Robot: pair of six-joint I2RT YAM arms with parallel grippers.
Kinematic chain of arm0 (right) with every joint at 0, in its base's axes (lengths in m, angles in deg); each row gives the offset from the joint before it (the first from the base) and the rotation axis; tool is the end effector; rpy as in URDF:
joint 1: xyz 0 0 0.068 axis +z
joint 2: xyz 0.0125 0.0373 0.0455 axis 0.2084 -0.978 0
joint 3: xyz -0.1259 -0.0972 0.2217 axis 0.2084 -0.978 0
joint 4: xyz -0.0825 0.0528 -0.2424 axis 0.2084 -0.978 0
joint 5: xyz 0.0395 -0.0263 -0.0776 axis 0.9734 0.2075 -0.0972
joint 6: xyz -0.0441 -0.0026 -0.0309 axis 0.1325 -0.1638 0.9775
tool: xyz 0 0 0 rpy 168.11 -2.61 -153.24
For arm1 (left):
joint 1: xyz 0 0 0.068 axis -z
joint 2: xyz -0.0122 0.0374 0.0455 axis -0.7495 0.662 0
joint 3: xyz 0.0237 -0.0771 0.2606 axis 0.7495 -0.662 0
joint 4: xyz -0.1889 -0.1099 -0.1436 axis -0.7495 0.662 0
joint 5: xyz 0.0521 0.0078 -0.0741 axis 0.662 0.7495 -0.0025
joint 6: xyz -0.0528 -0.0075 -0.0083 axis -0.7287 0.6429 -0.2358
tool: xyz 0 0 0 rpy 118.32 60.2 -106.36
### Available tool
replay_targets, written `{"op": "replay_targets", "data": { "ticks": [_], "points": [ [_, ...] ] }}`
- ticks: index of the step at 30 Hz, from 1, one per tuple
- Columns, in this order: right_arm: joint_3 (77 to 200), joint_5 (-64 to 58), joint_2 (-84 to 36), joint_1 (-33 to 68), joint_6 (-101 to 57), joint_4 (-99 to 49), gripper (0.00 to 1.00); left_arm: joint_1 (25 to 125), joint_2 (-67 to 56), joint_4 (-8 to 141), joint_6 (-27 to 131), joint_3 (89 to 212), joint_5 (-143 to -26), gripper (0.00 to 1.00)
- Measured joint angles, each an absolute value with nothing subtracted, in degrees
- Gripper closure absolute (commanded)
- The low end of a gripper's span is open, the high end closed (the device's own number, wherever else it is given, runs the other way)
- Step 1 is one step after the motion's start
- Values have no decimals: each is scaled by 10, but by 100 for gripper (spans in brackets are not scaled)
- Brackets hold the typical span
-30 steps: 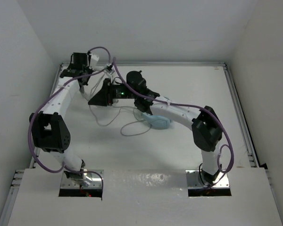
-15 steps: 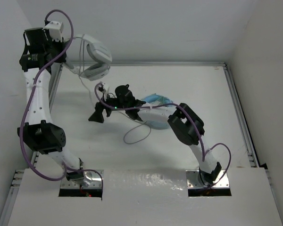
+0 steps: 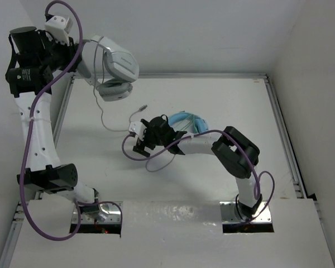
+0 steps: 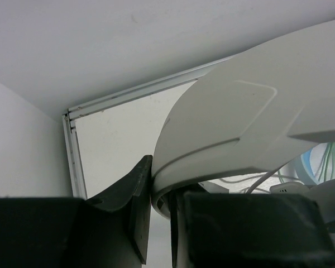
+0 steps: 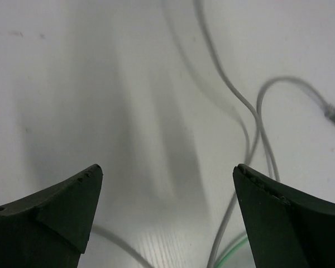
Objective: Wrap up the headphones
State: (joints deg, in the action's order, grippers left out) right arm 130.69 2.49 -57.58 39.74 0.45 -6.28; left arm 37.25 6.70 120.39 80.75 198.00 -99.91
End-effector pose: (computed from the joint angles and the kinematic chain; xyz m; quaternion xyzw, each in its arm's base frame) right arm 0.2643 0.3485 0.1641 -0.5223 0.6792 0.2526 0.4496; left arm 0.2818 0.0418 0.5235 0.1602 0.7907 -0.0209 0.5904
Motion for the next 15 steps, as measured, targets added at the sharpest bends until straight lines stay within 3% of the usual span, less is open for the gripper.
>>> {"op": "replay_targets", "data": {
  "ticks": [7, 15],
  "points": [
    [1235, 3, -568, 384, -21, 2, 1, 373, 68, 1232, 816, 2011, -1010, 100],
    [1359, -9, -677, 369, -53, 97, 1, 373, 51, 1252, 826, 2013, -1020, 100]
  ]
}}
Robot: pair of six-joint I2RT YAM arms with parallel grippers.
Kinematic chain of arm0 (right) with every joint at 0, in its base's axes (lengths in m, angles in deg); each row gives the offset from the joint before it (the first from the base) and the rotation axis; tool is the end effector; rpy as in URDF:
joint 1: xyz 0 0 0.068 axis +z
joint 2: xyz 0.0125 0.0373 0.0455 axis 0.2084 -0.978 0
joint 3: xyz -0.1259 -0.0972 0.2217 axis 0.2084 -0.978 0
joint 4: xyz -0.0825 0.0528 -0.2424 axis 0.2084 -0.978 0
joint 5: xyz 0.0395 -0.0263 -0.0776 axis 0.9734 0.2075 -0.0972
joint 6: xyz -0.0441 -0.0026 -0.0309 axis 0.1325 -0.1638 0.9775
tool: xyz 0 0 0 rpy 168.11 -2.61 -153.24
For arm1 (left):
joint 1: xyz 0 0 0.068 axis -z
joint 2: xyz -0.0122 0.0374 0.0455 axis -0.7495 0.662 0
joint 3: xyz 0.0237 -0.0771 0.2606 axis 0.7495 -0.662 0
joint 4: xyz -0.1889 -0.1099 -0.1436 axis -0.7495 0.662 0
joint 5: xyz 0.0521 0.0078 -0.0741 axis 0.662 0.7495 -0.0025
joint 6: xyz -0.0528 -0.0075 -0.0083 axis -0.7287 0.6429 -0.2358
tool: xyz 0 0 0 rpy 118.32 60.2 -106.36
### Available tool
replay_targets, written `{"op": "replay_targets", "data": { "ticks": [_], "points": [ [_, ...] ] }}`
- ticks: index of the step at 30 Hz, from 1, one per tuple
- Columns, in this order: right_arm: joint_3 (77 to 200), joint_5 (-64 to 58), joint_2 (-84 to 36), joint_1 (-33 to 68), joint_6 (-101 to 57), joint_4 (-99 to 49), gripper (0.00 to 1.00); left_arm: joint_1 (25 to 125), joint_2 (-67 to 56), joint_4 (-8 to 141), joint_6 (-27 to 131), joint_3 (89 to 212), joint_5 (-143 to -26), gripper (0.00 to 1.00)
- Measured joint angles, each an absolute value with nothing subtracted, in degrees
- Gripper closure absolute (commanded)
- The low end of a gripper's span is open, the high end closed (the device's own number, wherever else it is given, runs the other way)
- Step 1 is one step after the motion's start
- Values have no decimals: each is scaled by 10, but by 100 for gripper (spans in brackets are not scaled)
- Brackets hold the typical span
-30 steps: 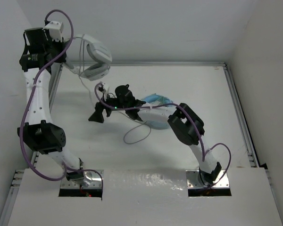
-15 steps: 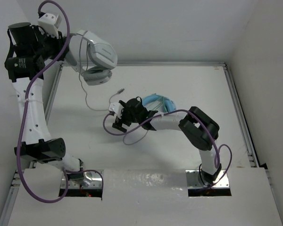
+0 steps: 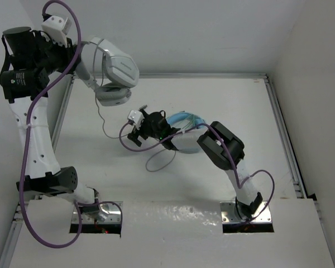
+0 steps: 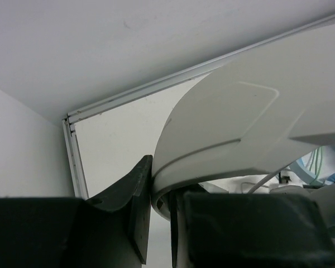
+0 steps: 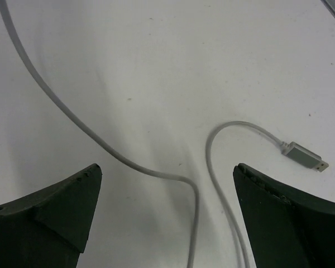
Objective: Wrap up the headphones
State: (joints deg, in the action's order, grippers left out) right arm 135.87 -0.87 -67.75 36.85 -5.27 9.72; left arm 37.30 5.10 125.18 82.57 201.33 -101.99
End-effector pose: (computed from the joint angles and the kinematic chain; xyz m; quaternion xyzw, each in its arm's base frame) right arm 0.3070 0.3609 0.1420 -0.4384 0.6766 0.2629 0.5299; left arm 0.2585 0.0357 0.5379 0.1833 0.7835 -0.0259 0.5932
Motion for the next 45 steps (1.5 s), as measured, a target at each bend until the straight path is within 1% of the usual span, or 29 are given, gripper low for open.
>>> {"op": "replay_targets", "data": {
  "ticks": [2, 3, 4, 7, 9, 11, 12, 13, 14, 20, 24, 27, 30, 32, 34, 37, 39, 42, 45],
  "points": [
    [1379, -1, -701, 357, -61, 110, 3, 373, 48, 1257, 827, 2013, -1023, 100],
    [1389, 5, -711, 350, -62, 112, 6, 373, 48, 1259, 828, 2013, -1026, 100],
    [1403, 18, -724, 343, -64, 112, 17, 373, 47, 1259, 828, 2013, -1029, 100],
    [1437, 51, -758, 328, -74, 113, 35, 373, 47, 1260, 827, 2013, -1035, 100],
    [1455, 73, -776, 324, -82, 112, 38, 373, 47, 1260, 825, 2012, -1039, 100],
    [1470, 92, -789, 325, -88, 106, 52, 373, 47, 1260, 824, 2010, -1043, 100],
    [1478, 99, -793, 326, -89, 98, 60, 373, 47, 1260, 824, 2010, -1045, 100],
    [1485, 105, -797, 327, -88, 91, 78, 373, 47, 1260, 824, 2010, -1046, 100],
    [1490, 108, -798, 328, -88, 85, 100, 373, 47, 1259, 824, 2010, -1048, 100],
    [1486, 83, -793, 317, -148, 85, 100, 373, 39, 1269, 859, 1969, -1068, 100],
    [1488, 77, -766, 254, -242, 78, 100, 374, 37, 1320, 955, 1909, -1089, 100],
    [1488, 69, -722, 194, -304, 77, 100, 380, 33, 1368, 1060, 1825, -1083, 100],
    [1485, 60, -661, 148, -352, 83, 100, 395, 30, 1381, 1133, 1709, -1031, 100],
    [1476, 68, -614, 141, -375, 89, 100, 406, 32, 1360, 1153, 1635, -989, 100],
    [1456, 82, -565, 153, -391, 92, 100, 419, 34, 1315, 1142, 1582, -939, 100],
    [1422, 105, -505, 190, -401, 100, 100, 429, 54, 1240, 1102, 1553, -845, 100],
    [1397, 108, -478, 230, -389, 96, 100, 429, 81, 1190, 1074, 1558, -798, 100],
    [1389, 105, -468, 289, -369, 67, 100, 432, 135, 1135, 1030, 1583, -745, 100],
    [1405, 110, -479, 343, -369, 8, 100, 434, 182, 1101, 984, 1616, -728, 100]
  ]
}}
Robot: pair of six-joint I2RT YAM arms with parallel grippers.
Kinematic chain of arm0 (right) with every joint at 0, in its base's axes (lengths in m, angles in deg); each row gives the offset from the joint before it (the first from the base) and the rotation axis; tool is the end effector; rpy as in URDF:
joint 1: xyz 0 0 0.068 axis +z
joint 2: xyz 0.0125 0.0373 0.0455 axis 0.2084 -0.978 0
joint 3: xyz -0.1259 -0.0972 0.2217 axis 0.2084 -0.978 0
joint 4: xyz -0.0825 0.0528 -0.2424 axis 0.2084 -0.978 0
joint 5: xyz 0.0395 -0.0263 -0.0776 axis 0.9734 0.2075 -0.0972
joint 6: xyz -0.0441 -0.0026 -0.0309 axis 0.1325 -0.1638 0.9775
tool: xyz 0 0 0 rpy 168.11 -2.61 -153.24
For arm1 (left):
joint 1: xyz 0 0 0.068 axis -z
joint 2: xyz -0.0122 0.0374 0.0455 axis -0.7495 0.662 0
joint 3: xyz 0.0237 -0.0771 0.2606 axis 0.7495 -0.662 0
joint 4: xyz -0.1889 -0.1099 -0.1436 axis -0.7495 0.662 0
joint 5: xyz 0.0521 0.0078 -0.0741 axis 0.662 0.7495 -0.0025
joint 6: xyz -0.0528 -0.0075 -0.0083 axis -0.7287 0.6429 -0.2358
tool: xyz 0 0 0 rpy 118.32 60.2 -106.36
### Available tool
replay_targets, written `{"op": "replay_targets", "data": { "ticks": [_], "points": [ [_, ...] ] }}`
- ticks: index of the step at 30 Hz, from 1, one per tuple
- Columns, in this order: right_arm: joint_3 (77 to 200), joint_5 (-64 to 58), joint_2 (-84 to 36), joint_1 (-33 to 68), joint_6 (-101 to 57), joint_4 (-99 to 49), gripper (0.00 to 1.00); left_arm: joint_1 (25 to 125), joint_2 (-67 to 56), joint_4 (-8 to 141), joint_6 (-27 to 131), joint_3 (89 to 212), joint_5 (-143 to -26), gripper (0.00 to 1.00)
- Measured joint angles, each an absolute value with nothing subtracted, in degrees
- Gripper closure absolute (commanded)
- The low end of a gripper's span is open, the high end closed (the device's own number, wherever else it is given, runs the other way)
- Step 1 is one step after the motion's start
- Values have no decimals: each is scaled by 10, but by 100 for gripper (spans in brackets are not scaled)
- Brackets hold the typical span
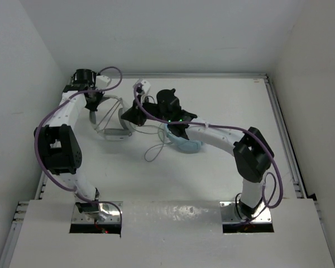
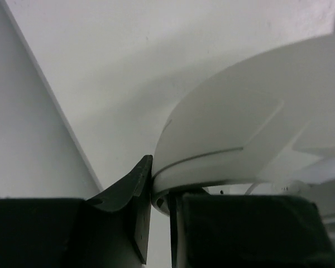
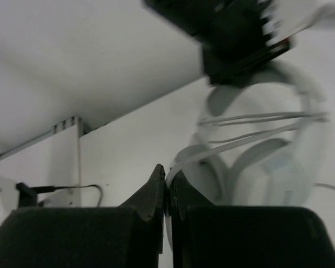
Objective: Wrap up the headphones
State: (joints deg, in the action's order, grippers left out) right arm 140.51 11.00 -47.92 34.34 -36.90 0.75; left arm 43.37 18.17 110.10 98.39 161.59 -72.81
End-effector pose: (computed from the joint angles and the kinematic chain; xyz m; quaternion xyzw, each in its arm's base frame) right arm 0.2946 0.3281 0.3057 -0.2782 0.6639 0.4950 0.4867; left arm 0.3716 0.0359 0.2742 0.2379 0.9279 0.1259 0.2578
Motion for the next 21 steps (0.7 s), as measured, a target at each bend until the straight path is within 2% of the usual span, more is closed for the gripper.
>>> {"op": "replay_targets", "data": {
  "ticks": [5, 8, 9, 11, 12, 13, 16, 17, 18, 19, 20, 21],
  "points": [
    [1469, 155, -541, 380, -416, -19, 100, 433, 207, 1084, 909, 1689, -751, 100],
    [1493, 169, -579, 384, -444, 6, 92, 430, 205, 1076, 869, 1734, -782, 100],
    [1501, 175, -592, 384, -449, 12, 82, 430, 204, 1075, 855, 1746, -796, 100],
    [1517, 183, -618, 388, -451, 16, 72, 428, 199, 1075, 827, 1764, -824, 100],
    [1519, 184, -629, 391, -449, 15, 62, 427, 196, 1077, 814, 1773, -839, 100],
    [1519, 186, -639, 395, -442, 13, 60, 426, 193, 1080, 803, 1781, -851, 100],
    [1498, 182, -660, 402, -393, 10, 42, 424, 176, 1087, 774, 1804, -888, 100],
    [1485, 181, -662, 403, -374, 7, 33, 424, 166, 1091, 768, 1811, -898, 100],
    [1473, 180, -663, 403, -352, 3, 19, 423, 156, 1097, 765, 1817, -906, 100],
    [1459, 179, -663, 403, -329, 1, 11, 423, 144, 1105, 764, 1826, -914, 100],
    [1444, 176, -663, 403, -307, 1, 8, 423, 133, 1115, 764, 1836, -921, 100],
    [1430, 171, -663, 402, -286, 2, 1, 423, 121, 1122, 765, 1846, -928, 100]
  ]
}}
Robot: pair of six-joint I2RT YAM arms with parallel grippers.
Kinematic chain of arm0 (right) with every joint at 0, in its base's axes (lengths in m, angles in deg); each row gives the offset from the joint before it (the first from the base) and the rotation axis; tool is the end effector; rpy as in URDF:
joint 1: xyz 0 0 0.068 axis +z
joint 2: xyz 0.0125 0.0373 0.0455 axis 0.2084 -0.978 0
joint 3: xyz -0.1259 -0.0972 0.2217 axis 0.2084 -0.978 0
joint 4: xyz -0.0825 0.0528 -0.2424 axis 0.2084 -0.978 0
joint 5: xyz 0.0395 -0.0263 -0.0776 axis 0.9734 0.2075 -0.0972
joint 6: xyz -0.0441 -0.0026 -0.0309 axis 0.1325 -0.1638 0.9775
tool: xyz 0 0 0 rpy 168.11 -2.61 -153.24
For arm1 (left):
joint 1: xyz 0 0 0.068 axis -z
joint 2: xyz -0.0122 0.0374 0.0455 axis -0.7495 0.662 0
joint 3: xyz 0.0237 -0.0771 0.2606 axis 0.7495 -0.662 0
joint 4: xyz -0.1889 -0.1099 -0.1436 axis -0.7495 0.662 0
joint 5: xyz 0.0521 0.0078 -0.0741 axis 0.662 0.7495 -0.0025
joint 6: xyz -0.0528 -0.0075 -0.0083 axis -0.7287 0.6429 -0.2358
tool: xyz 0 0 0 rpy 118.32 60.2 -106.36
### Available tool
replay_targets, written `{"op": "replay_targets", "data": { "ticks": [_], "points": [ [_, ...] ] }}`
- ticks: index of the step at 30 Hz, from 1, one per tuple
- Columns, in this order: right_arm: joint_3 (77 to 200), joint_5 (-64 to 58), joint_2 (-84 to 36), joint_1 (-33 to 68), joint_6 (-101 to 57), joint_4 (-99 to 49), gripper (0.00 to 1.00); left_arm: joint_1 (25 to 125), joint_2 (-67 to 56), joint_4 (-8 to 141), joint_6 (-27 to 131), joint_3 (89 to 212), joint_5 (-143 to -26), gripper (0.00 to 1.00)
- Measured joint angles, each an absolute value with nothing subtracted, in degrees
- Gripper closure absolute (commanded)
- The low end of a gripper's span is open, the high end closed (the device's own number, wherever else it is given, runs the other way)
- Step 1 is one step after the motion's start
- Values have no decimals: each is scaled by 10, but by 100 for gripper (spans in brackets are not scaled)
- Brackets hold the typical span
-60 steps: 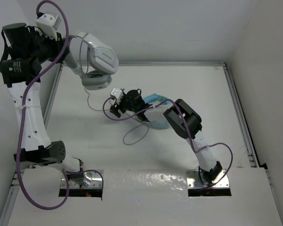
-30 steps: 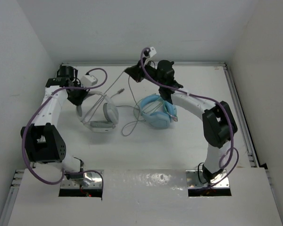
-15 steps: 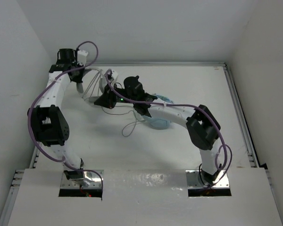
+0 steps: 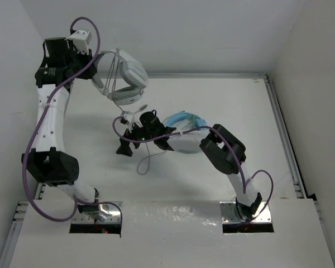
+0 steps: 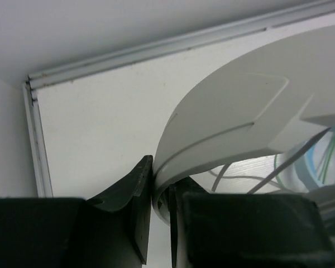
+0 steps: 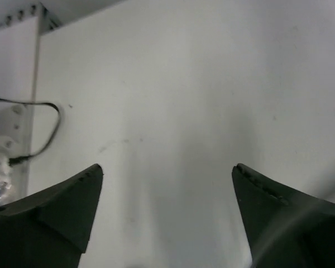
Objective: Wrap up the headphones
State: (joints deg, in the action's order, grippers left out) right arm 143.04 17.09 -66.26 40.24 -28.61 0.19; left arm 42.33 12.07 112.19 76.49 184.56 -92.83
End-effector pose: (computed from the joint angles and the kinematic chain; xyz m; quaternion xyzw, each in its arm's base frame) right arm 0.2839 0.3939 0.1771 -0.3936 0.6971 0.4724 0.3686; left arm 0.3505 0.0281 0.4386 0.1231 0.8505 -0.0390 0.5098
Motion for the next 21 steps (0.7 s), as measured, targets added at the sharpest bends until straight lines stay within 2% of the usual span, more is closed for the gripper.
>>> {"op": "replay_targets", "data": {
  "ticks": [7, 12, 18, 21],
  "points": [
    [1238, 70, -582, 399, -191, 74, 1, 423, 56, 1167, 782, 1919, -962, 100],
    [1152, 40, -512, 393, -142, 159, 1, 423, 51, 1193, 793, 1942, -976, 100],
    [1138, 55, -508, 370, -173, 248, 3, 423, 53, 1225, 797, 1944, -994, 100],
    [1157, 99, -540, 353, -214, 306, 3, 423, 53, 1226, 793, 1944, -1004, 100]
  ]
}}
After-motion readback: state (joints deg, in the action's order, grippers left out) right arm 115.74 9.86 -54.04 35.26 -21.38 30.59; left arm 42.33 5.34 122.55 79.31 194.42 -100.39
